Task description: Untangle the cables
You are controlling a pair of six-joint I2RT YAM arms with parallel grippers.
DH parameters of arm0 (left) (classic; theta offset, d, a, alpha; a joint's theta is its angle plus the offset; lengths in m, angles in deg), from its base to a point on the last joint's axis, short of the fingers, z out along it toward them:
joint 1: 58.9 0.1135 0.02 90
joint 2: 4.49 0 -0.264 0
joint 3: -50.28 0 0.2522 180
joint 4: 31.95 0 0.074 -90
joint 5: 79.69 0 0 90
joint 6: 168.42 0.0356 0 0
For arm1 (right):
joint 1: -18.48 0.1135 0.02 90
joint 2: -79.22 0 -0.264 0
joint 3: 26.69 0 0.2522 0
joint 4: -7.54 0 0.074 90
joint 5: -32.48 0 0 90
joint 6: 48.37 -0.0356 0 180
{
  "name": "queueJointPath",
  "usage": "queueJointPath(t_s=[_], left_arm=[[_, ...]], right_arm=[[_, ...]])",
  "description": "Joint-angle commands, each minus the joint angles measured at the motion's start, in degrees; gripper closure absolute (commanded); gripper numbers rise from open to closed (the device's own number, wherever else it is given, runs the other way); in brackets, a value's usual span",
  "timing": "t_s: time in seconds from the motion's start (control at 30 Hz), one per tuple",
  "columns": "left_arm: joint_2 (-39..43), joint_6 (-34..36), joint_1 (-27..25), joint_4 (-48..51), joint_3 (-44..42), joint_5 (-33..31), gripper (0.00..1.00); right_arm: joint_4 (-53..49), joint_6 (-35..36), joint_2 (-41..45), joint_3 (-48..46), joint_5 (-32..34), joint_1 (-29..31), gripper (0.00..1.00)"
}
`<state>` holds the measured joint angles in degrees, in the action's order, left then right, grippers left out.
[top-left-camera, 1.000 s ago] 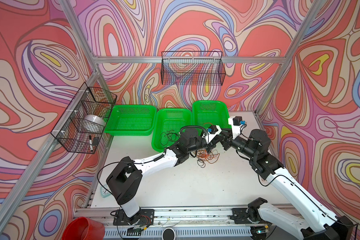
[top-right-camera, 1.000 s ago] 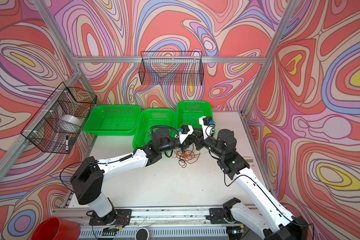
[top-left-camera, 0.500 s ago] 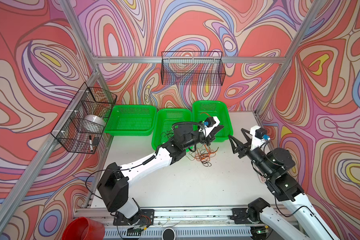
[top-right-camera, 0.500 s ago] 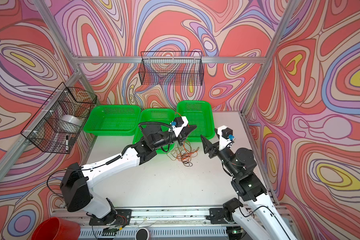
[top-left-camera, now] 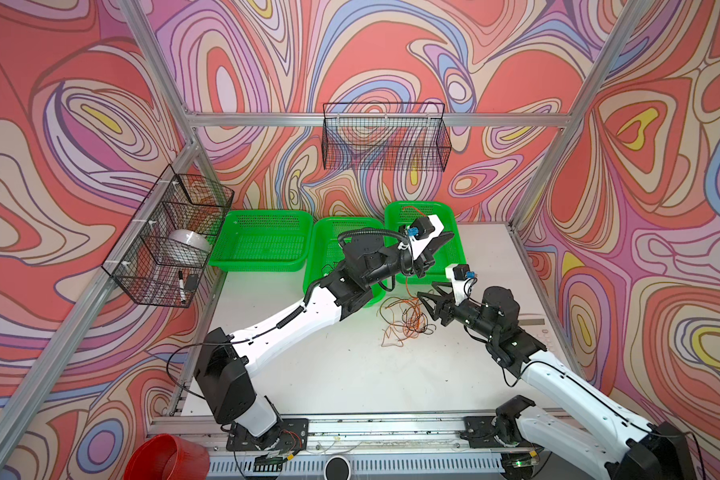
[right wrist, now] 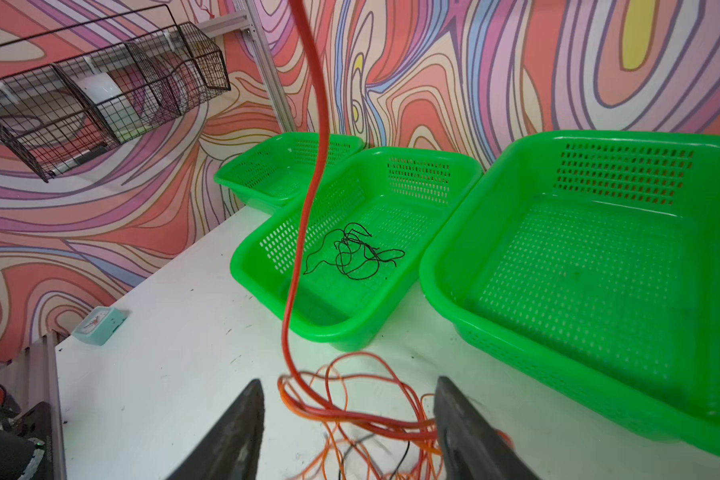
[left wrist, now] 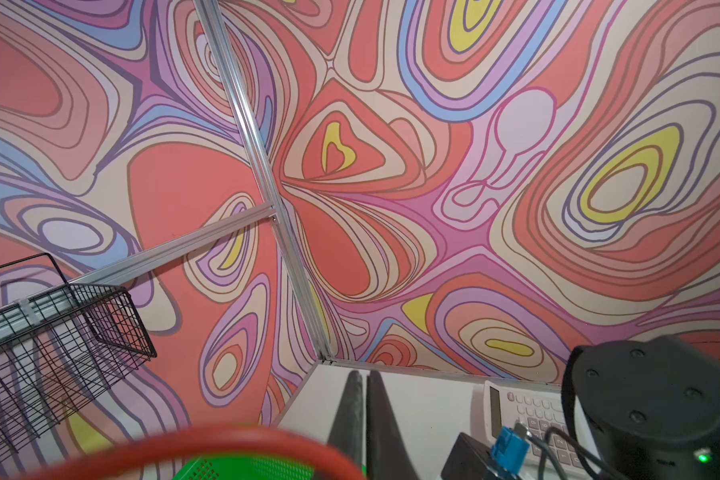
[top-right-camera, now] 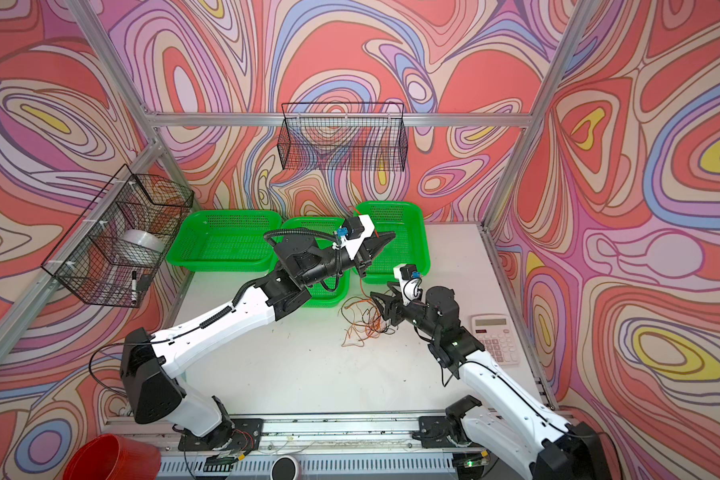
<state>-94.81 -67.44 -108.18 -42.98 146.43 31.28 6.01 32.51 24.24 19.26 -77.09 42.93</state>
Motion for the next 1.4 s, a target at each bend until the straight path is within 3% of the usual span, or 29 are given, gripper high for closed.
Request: queueJointPath(t_s=[0.0,0.2,0.37,0.87,1.13,1.37], left_arm=[[0.3,1.6,-0.8,2.1,2.6,-0.2,1.00],[-0.2,3.4,-1.4,4.3,5.5,-1.8,1.00],[-1.4,4.1,-1.5,6.4,8.5,-2.5,1.00],[-1.9,6.5,-1.6,9.8,13.9,-2.7,1.00],[-2.7,5.9,-1.6,11.6,18.6,-1.1,1.00],[-4.2,7.4,-1.6,15.3,25.8,0.4,1.00]], right_arm=[[8.1,-2.4,-1.7,2.7,-1.9,0.3,0.34],[4.9,-1.2,-6.6,6.7,-4.6,1.5,0.41],[14.2,-4.7,-7.2,1.0,-6.4,2.4,0.41],[15.8,-0.2,3.4,-8.2,-4.5,2.4,0.22],[13.1,2.5,-6.0,-4.8,7.1,2.4,0.19],[15.2,1.0,-13.3,-3.3,13.5,2.4,0.29]])
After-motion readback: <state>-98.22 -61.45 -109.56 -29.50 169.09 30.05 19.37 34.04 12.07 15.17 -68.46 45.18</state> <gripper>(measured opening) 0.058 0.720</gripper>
